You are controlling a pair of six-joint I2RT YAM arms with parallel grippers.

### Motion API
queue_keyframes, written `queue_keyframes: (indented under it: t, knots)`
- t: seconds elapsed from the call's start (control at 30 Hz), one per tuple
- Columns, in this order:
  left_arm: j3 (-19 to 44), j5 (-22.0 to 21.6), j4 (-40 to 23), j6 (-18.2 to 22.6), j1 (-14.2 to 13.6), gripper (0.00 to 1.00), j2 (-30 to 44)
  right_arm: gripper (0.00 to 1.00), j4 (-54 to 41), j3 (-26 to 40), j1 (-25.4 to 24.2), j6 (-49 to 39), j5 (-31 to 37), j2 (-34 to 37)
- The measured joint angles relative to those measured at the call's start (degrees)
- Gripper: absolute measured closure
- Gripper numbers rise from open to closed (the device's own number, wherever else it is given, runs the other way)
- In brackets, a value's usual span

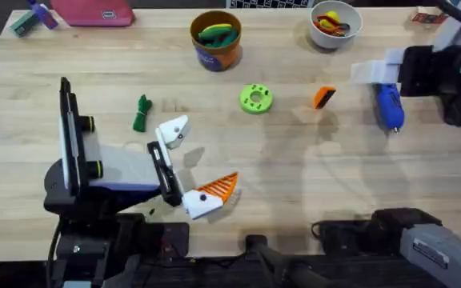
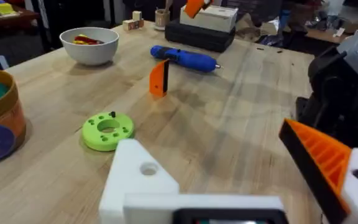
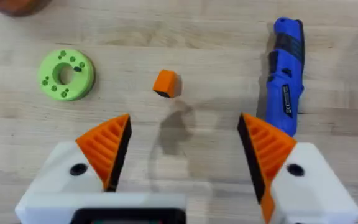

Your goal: Pick up the gripper from the table and insert it into the empty holder that is missing its gripper. Then pick up a screw, insert it into the mounting hole, and use the screwdriver to tighten it. Finally, clean up the table by picking up the vegetable and placing it into the bucket.

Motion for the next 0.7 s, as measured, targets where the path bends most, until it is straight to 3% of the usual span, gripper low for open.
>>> queue_keyframes:
  t: [0.5,0.7]
  knots:
    - [0.0,0.0,0.0,0.0,0.0,0.015,0.0,0.008,-0.1,0.0,0.1,4.9,-0.2,0.0]
    - [0.0,0.0,0.0,0.0,0.0,0.014,0.0,0.008,-7.5,6.0,5.0,9.3,1.7,3.7]
